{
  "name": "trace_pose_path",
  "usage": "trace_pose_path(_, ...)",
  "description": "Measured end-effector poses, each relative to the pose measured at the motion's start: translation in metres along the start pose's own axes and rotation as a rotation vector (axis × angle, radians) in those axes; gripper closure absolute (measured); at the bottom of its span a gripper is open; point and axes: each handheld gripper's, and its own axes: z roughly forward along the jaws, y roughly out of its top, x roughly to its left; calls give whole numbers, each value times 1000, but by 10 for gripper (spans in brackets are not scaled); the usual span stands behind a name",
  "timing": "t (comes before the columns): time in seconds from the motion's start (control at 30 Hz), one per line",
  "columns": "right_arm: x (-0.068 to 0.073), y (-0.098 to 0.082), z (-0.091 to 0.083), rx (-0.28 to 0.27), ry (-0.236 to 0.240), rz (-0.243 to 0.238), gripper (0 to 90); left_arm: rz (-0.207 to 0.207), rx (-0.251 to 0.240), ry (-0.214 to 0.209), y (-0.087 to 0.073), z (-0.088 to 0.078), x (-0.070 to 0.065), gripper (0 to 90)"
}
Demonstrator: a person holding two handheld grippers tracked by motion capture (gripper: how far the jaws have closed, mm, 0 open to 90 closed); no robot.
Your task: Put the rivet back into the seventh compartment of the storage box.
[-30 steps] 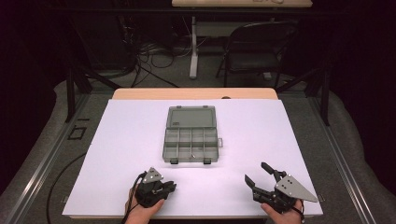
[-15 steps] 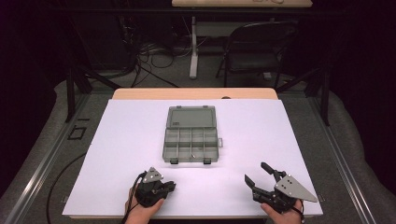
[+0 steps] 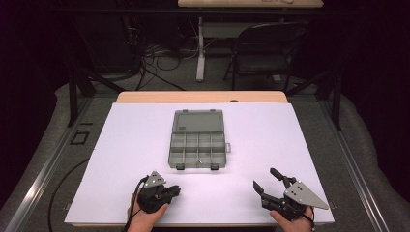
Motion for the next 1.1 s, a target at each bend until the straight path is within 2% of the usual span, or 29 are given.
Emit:
trace_pose_path(0.3,-2,-1,0,8,-8,9,266,-29,-37,-5,10,-12,4,831)
trace_pose_path(0.57,-1,-1,-1,9,-6,10,267,-10,-53,0,25,-15,3,831)
trace_pose_path(0.63,-1,-2,0,10,-5,5,266,0,-62,4,30,-16,4,831)
trace_pose_path(0.87,-3,-2,-1,9,-9,11,266,-9,-83,-1,50,-18,9,831)
trace_pose_path(1.1,-1,-2,1,6,-3,11,266,4,-93,-7,79,-6,9,831)
